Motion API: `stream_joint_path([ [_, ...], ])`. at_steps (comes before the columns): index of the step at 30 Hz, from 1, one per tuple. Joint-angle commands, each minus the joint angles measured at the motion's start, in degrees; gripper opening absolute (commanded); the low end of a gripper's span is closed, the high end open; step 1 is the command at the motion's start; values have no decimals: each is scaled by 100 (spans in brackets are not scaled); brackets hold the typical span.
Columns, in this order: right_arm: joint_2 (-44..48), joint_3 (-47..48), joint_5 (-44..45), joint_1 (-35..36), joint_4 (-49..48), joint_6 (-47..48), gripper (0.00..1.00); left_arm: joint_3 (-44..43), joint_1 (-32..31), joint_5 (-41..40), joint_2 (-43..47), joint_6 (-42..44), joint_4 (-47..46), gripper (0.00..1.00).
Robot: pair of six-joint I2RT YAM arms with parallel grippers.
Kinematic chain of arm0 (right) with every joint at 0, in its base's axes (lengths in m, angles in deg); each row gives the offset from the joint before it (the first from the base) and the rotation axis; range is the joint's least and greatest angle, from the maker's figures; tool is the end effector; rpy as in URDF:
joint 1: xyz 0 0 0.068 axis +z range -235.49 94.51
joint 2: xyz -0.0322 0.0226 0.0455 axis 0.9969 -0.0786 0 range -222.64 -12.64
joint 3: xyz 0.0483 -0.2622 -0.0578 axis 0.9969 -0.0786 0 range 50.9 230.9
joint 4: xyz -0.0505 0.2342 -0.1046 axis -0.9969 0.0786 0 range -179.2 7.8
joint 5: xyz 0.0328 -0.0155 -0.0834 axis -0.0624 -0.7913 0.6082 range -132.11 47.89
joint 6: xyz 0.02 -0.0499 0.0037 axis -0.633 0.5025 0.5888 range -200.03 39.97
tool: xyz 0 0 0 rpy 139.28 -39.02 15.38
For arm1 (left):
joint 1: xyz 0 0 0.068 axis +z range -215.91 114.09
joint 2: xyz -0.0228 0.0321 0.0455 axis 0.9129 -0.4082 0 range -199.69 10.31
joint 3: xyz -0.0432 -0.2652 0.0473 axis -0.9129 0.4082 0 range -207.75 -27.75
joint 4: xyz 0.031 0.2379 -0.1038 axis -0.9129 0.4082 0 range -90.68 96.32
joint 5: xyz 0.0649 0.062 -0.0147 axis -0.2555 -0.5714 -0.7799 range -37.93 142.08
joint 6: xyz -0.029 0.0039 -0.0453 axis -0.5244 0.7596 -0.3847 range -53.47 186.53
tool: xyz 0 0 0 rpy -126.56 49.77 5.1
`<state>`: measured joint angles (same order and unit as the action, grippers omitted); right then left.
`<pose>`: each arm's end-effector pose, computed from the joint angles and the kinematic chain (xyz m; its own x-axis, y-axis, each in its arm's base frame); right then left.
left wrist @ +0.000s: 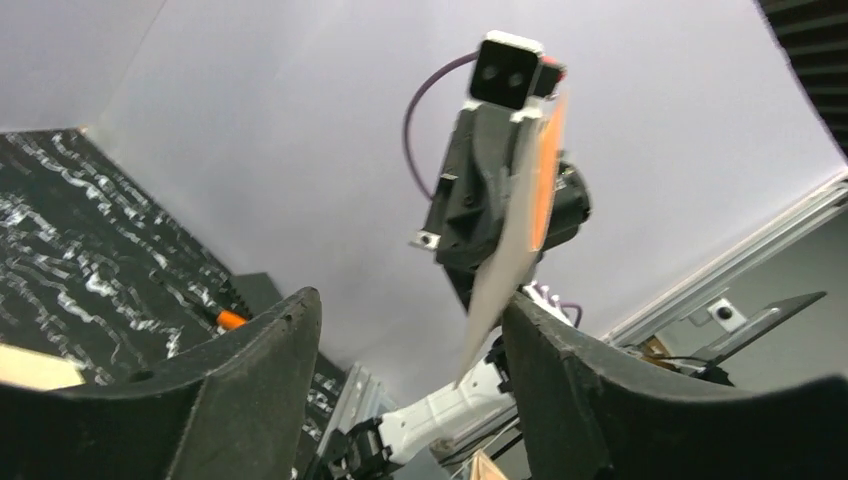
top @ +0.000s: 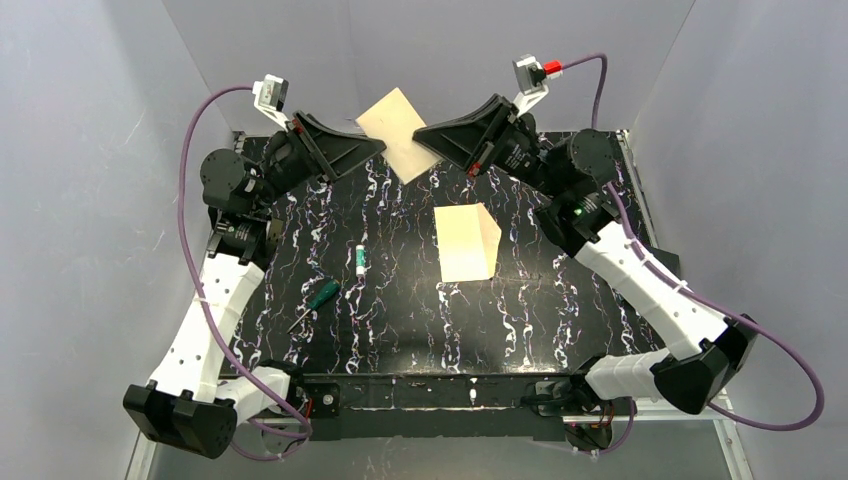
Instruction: Place the letter into the envelope and seal it
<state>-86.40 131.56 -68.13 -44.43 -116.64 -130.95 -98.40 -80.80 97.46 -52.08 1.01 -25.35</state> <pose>0.1931 0.1888 0.5157 -0.4021 0.5748 -0.7127 -0.8744 -0.0104 0.4850 0.2008 -0.0797 0.4958 -0.4722 -0.5358 -0.6999 0.7921 0.0904 -0.6036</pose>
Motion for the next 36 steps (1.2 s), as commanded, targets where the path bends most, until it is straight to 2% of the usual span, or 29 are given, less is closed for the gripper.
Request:
stream_joint_path([
  [1, -79, -21, 370, 16, -691, -387, 1, -70, -19, -163, 8, -690, -1141, 61],
  [7, -156, -55, 513, 16, -737, -513, 1, -57, -22, -128, -21, -673, -1278, 38],
  [10, -215, -54, 503, 15, -781, -640, 1, -58, -18, -127, -87, -697, -1278, 16],
  [16, -300, -28, 350, 16, -666, -652, 1, -126, -18, 17, -374, -853, -1278, 0],
  [17, -314, -18, 307, 15, -603, -623, 8, -144, -16, 60, -393, -827, -1278, 0],
  [18, -322, 1, 260, 16, -510, -591, 26, -156, -14, 111, -405, -771, -1278, 0],
  [19, -317, 30, 260, 16, -352, -531, 51, -163, -13, 182, -405, -679, -1261, 0],
  [20, -311, 105, 259, 16, -152, -427, 66, -179, -5, 278, -407, -526, -1185, 0],
  [21, -308, 190, 249, 16, 97, -284, 75, -199, -5, 425, -415, -395, -1135, 0],
  [23, -350, 488, 91, 1, 724, 101, 81, -350, 3, 836, -454, -116, -895, 0],
  [26, -510, 937, -531, -91, 1499, 438, 78, -555, 25, 1474, -571, -15, -760, 0],
  [30, -521, 1062, -1270, -204, 1893, 618, 64, -691, 31, 2085, -659, -5, -751, 0],
  [36, -370, 900, -1485, -212, 1969, 622, 39, -643, 39, 1996, -660, 52, -742, 0],
])
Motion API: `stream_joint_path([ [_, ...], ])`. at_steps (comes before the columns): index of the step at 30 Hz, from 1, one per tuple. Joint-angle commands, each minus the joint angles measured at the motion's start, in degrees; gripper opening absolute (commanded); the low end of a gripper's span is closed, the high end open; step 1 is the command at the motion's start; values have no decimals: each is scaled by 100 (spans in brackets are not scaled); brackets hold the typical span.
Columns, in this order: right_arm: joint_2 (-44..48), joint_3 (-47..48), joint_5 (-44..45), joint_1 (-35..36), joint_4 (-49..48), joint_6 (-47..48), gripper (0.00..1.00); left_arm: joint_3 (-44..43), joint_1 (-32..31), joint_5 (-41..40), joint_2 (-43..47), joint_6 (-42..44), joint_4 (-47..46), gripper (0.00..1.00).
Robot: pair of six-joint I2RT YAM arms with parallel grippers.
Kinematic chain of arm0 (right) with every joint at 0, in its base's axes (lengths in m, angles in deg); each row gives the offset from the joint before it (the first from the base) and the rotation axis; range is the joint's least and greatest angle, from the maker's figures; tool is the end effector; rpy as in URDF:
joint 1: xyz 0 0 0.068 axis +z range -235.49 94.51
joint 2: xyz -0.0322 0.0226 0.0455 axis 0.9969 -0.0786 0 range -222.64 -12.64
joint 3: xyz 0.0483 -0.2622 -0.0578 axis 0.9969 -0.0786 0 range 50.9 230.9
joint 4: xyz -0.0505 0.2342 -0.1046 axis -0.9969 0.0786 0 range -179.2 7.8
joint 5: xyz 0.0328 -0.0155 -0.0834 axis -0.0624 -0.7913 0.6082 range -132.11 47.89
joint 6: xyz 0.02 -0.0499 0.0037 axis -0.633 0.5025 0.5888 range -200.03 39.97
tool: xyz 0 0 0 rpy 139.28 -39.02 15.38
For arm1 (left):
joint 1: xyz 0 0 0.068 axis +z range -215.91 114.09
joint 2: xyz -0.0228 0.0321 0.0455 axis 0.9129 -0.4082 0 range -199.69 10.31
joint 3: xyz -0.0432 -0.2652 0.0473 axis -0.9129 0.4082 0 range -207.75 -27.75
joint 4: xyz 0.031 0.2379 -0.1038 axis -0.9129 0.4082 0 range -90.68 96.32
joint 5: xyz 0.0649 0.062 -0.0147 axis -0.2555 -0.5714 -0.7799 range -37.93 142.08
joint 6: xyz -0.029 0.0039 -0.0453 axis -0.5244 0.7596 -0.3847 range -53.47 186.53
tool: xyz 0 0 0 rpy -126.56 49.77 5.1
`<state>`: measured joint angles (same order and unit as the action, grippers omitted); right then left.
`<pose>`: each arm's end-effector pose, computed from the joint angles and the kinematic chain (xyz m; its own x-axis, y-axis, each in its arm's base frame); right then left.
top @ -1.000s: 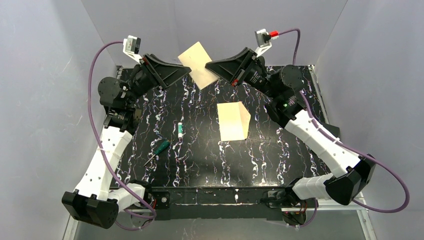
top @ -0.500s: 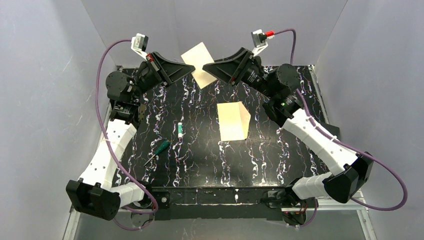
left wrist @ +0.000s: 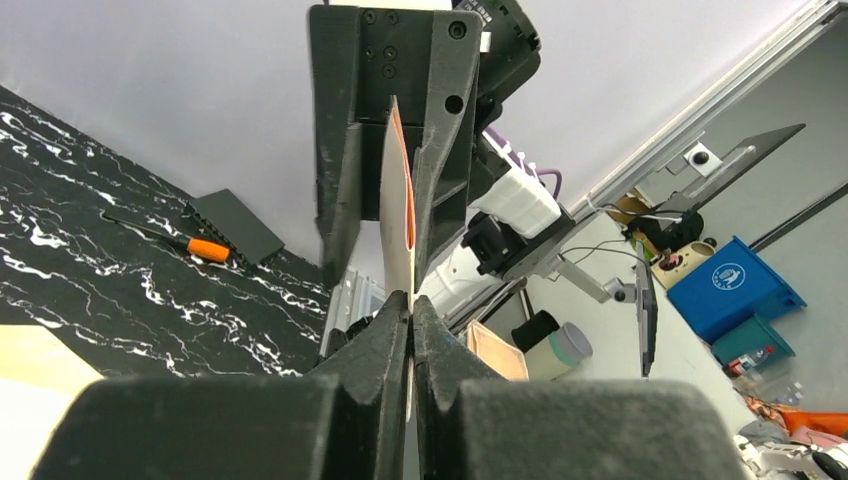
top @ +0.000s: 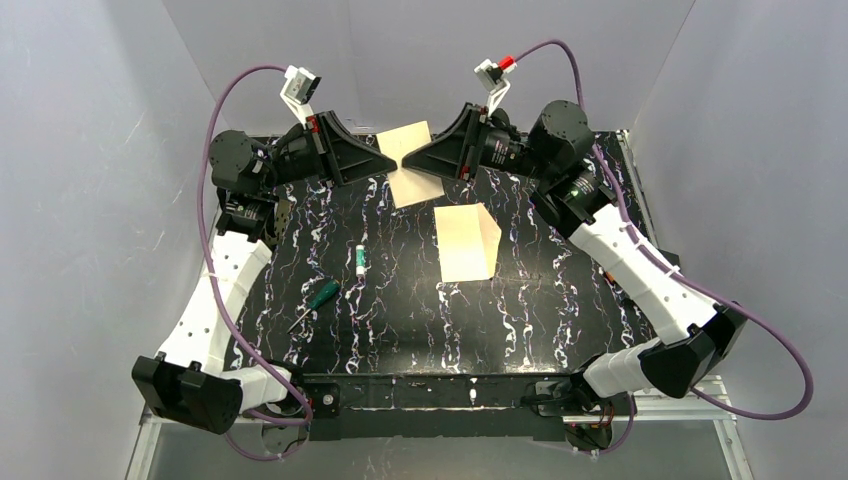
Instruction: Place the letter into the envelope and seal it
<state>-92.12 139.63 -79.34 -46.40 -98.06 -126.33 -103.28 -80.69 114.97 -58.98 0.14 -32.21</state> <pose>0.2203 0.2066 0.5035 -0.5190 0.3200 -0.7926 -0.8296 0.0348 0.5573 0.2191 -0.0906 0.5020 -0.4929 -0.3017 -0.8161 0.8616 -0.0387 -0.5061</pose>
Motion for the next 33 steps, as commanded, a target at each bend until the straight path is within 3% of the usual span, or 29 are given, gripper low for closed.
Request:
stream_joint_path([
  [1, 230, 25, -337, -13, 60, 122, 34, -143, 37, 209, 30, 162, -37, 0],
  [4, 290, -132, -202, -15, 18, 52, 29, -88, 58, 126, 35, 263, 71, 0],
  [9, 442, -358, -84, -22, -115, -50, 42, 29, 140, -18, 75, 471, 287, 0],
  [17, 663, -475, 278, -60, -77, -6, 3, 237, 151, -71, 98, 499, 327, 0],
  [22, 544, -514, 328, -60, -274, -66, 1, 241, 152, -29, 68, 504, 336, 1],
  [24, 528, -472, 487, -60, -124, 35, 1, 274, 151, -74, 45, 525, 367, 21],
  [26, 537, -398, 836, -60, 272, 273, 1, 348, 158, -176, 56, 659, 479, 50],
  [27, 532, -331, 1111, -60, 619, 445, 1, 403, 173, -271, 80, 778, 621, 60],
  [30, 477, -128, 2369, -118, 1987, 971, 1, 582, 204, -784, 160, 1426, 1515, 78],
  [33, 370, -268, 3334, -300, 2859, 1085, 1, 705, 204, -1810, 126, 2076, 3322, 84],
])
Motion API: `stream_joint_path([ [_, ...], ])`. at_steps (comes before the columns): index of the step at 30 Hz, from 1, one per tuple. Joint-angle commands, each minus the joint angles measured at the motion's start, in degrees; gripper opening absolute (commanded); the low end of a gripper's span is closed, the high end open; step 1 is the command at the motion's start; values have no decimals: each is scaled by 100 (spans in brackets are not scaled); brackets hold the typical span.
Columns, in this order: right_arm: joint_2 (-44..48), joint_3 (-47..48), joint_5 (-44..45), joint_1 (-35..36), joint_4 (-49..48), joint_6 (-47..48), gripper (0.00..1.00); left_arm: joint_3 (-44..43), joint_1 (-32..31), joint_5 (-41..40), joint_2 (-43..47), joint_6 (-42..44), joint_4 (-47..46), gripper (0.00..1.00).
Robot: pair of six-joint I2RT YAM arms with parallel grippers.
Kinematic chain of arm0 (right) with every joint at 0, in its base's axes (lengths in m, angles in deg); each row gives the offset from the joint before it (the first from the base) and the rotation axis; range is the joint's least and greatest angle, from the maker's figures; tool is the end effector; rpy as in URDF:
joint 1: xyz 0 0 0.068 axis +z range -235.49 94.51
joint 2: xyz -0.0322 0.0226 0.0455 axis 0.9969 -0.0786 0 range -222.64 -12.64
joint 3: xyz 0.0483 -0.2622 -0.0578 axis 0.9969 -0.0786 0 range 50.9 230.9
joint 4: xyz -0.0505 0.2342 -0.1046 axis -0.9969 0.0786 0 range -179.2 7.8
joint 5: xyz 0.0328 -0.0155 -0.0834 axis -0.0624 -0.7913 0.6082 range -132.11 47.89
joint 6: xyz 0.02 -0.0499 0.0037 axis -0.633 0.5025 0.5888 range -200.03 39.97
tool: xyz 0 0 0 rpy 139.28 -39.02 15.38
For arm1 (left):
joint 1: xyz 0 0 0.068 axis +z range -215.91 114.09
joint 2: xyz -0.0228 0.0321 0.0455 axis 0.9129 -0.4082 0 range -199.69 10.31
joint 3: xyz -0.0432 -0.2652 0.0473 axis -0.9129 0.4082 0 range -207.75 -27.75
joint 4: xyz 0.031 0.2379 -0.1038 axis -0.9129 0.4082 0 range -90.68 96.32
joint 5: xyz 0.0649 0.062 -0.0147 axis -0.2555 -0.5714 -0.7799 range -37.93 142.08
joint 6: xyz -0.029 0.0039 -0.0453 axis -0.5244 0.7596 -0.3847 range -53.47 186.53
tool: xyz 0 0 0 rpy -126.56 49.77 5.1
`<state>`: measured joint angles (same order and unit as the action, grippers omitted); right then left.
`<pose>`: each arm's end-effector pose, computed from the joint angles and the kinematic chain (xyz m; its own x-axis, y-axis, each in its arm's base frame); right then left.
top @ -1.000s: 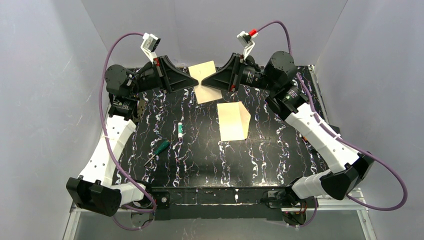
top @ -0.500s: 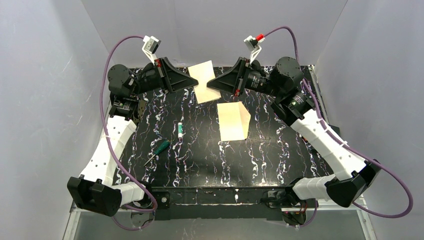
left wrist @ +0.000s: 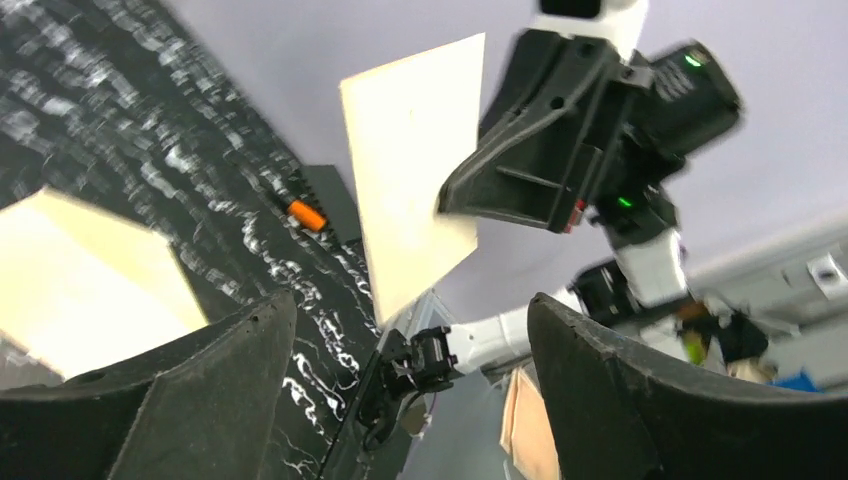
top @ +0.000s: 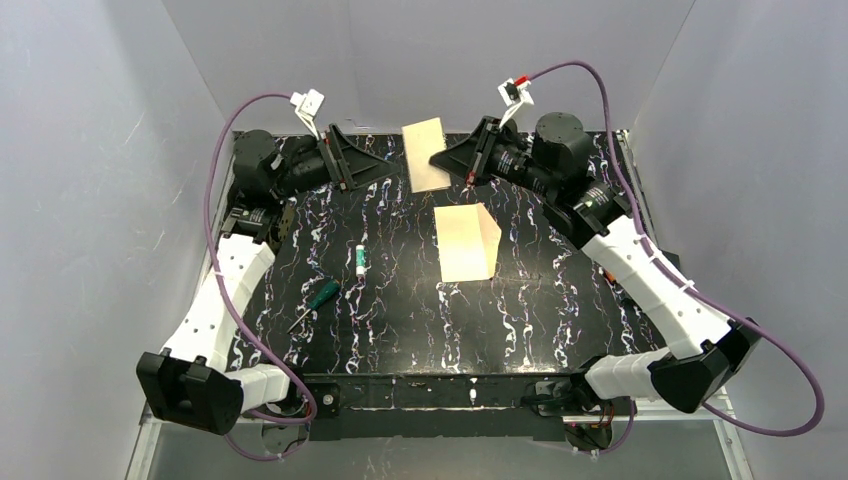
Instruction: Place the letter into the envelope and seal it
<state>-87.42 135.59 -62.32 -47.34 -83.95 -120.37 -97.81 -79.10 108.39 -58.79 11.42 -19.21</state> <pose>0.2195 0.1880 0.4782 -0.5019 0.3782 -0.7779 -0.6895 0.3680 0.6238 0.2445 -0.0878 0.4555 -0.5446 -0.3396 -0.7669 0.7756 0.1440 -0.6146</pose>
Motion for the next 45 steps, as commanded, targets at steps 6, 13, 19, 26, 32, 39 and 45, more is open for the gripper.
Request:
stream_joint_path([
  [6, -237, -1090, 1755, -772, 1435, 627, 1, 846, -206, -1159, -478, 914, 2406, 77],
  [13, -596, -2497, 638, -2120, 243, 884, 1, 723, -764, -1364, -1969, 950, 2095, 61],
  [19, -1485, -2550, 393, -2331, -130, 1216, 1, 228, -1177, -1655, -3062, 1163, 1674, 59],
  [26, -2073, -2323, 506, -2410, -391, 1164, 1, -331, -1257, -2272, -4090, 1273, 1980, 40],
  [32, -2472, -2617, 277, -2488, -1201, 1211, 1, -1289, -1349, -2594, -4979, 1687, 3210, 31],
  [39, -2651, -2848, 211, -2489, -1536, 1434, 1, -2037, -1379, -2768, -5519, 1263, 4816, 30],
  [45, -2783, -3057, 91, -2479, -1717, 1342, 1, -2170, -1379, -2491, -5797, 902, 4880, 25],
])
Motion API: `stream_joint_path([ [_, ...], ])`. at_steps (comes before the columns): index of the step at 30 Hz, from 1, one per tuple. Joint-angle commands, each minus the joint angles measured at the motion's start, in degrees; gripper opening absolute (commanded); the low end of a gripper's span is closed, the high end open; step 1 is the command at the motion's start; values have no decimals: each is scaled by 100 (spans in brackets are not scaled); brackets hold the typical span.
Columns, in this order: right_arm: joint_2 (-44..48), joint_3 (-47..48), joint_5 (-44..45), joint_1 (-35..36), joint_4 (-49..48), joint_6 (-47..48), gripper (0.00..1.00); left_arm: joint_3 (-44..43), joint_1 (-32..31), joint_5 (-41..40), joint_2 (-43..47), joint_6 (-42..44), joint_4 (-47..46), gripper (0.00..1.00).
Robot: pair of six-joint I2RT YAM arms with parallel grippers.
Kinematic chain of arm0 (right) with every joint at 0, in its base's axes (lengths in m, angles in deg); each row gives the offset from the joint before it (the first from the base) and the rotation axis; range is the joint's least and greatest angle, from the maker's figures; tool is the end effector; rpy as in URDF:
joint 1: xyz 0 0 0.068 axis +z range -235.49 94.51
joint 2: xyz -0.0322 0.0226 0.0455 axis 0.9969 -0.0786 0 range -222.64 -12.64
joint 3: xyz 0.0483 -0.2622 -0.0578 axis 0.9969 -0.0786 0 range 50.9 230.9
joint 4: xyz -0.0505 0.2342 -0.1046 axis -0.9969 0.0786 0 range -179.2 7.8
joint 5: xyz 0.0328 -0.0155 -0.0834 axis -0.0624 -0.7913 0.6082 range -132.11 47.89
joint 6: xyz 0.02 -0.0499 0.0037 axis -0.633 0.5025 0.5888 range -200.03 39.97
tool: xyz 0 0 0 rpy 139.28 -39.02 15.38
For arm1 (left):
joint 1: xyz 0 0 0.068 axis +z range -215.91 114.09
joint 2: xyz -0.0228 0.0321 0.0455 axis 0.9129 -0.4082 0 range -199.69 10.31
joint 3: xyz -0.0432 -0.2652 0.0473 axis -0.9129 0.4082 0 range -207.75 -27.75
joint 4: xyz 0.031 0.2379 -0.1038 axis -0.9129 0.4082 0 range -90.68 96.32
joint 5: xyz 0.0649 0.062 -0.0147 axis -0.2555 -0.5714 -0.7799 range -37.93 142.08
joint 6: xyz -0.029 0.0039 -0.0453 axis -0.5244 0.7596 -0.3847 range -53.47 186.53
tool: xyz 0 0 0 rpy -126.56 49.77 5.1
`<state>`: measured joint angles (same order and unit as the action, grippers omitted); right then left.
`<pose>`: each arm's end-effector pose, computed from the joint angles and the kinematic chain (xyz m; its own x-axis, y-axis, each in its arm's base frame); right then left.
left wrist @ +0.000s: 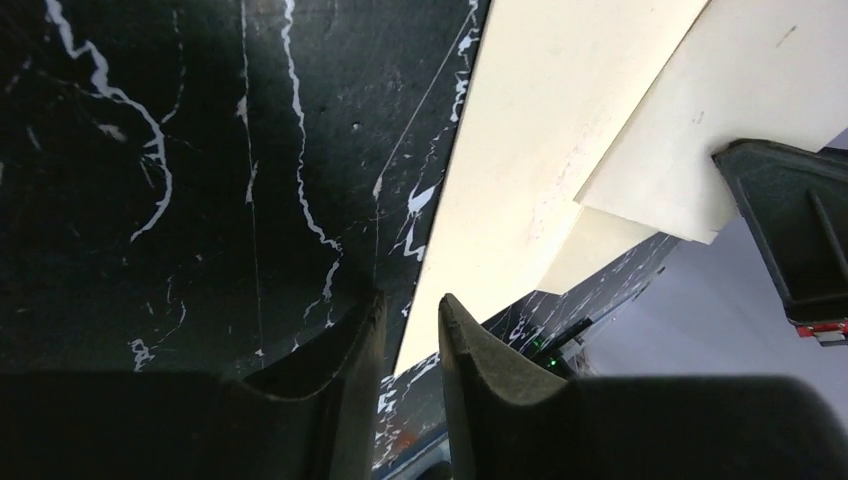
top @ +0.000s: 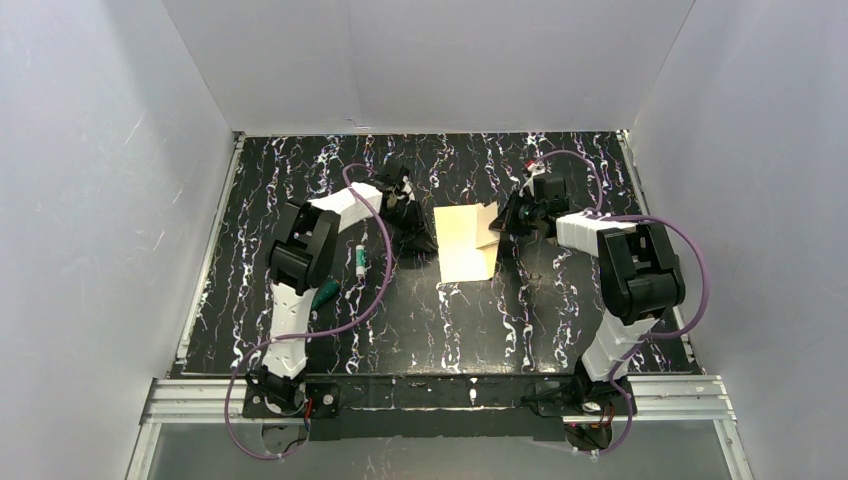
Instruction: Place the letter into the envelope and seal it
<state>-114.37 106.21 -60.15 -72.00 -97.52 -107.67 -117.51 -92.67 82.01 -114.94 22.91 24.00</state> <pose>0.3581 0.0972 0.1693 -0.7444 0.2750 -0.6084 -0.1280 0.8356 0.5343 0.4017 -0.2225 0.1447 -0.9829 -0.1739 -0.0613 -0.0915 0.7487 -0.6565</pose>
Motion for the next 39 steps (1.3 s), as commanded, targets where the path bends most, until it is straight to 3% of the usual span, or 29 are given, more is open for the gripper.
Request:
stream_joint_path([
  [1, -112, -147, -114, -14, -355, 62, 1, -250, -30, 179, -255, -309, 563, 24],
  [4, -204, -224, -172, -7, -370, 24, 1, -363, -65, 195, -401, -346, 587, 16],
  [9, -283, -265, -359, 26, -478, 143, 1, -415, -89, 173, -515, -420, 642, 14],
  [17, -366, -135, -558, 229, -277, 402, 1, -514, -92, 119, -604, -512, 643, 14],
  [32, -523, -7, -646, 558, -94, -402, 2, -427, -105, 303, -603, -599, 412, 19],
  [39, -140, 219, -41, 586, 521, -468, 26, -262, -102, 237, -538, -673, 317, 20],
])
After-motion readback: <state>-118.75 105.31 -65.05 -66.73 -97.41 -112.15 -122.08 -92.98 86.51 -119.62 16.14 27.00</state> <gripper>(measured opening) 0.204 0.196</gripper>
